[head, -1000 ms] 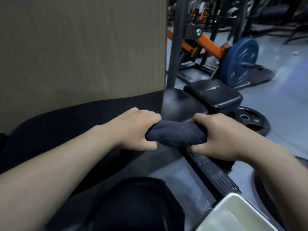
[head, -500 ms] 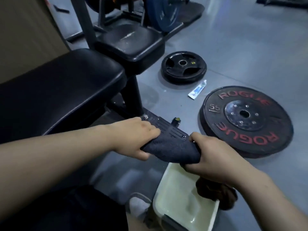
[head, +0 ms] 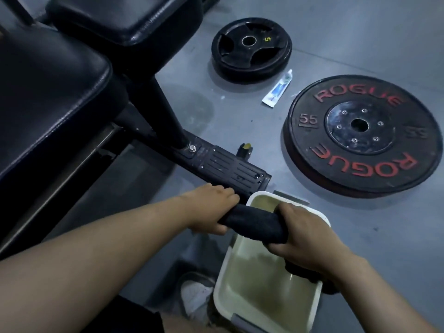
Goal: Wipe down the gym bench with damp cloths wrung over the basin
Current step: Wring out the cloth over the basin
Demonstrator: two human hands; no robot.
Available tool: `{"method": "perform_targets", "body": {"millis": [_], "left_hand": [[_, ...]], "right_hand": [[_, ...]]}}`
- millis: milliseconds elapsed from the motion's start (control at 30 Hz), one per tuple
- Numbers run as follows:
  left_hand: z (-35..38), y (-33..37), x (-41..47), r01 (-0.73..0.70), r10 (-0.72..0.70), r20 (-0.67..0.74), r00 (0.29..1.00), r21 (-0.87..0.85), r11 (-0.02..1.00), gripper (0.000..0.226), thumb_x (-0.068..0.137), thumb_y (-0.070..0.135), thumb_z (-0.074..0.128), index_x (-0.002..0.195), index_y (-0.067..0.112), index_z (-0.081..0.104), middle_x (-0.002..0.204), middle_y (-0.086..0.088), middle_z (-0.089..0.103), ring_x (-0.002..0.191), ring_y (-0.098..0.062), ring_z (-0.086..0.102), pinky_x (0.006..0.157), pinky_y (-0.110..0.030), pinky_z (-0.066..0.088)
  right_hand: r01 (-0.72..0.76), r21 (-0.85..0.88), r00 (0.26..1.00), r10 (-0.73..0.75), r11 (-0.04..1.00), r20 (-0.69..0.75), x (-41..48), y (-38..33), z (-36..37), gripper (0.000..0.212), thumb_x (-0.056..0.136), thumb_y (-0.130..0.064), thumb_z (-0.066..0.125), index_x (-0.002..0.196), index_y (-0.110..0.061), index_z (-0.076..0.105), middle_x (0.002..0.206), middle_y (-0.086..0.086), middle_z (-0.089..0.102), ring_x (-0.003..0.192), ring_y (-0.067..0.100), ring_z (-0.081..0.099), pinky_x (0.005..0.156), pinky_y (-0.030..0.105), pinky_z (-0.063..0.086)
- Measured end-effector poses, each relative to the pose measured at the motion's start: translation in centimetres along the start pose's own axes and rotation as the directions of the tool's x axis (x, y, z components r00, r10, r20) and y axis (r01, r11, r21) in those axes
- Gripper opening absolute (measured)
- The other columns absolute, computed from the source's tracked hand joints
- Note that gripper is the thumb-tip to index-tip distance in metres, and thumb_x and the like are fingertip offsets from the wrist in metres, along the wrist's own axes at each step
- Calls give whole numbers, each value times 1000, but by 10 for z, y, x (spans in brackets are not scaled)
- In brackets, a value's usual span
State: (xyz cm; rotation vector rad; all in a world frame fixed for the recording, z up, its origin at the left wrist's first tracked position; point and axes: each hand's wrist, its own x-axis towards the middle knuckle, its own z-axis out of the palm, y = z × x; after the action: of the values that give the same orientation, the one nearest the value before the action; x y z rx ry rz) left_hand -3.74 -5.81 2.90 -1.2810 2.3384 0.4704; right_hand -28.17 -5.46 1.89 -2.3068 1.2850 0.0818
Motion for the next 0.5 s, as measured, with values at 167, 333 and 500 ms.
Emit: {"method": "perform_targets", "body": {"millis": [167, 333, 500], "left_hand": [[24, -14, 2, 42, -38, 37, 999, -128, 991, 46, 77, 42, 66, 111, 18, 48, 111, 0, 48, 96, -22, 54, 70, -33, 39], [32, -10, 5, 80, -49, 119, 992, -266, 961, 46, 80, 32, 68, 114, 12, 44, 114, -5, 49, 87, -26, 57, 67, -32, 36], [27, -9, 2, -28, 53, 143, 988, -173, 984, 46, 81, 39, 67, 112, 14, 43, 113, -3, 53, 85, -26, 56, 66, -30, 29]], "right_hand": [[24, 55, 999, -26, 998, 27, 13, -2, 22, 42, 69, -61, 60, 87, -28, 39, 79, -12, 50, 69, 11, 48, 57, 30, 37], [11, 133, 997, -22, 991, 80, 19, -3, 41, 44, 68, -59, 61, 90, -26, 40, 80, -12, 51, 69, 11, 48, 57, 28, 35], [28, 123, 996, -38, 992, 78, 9, 0, 47, 45, 65, -60, 60, 88, -26, 42, 80, -11, 49, 71, 13, 46, 59, 28, 33]]}}
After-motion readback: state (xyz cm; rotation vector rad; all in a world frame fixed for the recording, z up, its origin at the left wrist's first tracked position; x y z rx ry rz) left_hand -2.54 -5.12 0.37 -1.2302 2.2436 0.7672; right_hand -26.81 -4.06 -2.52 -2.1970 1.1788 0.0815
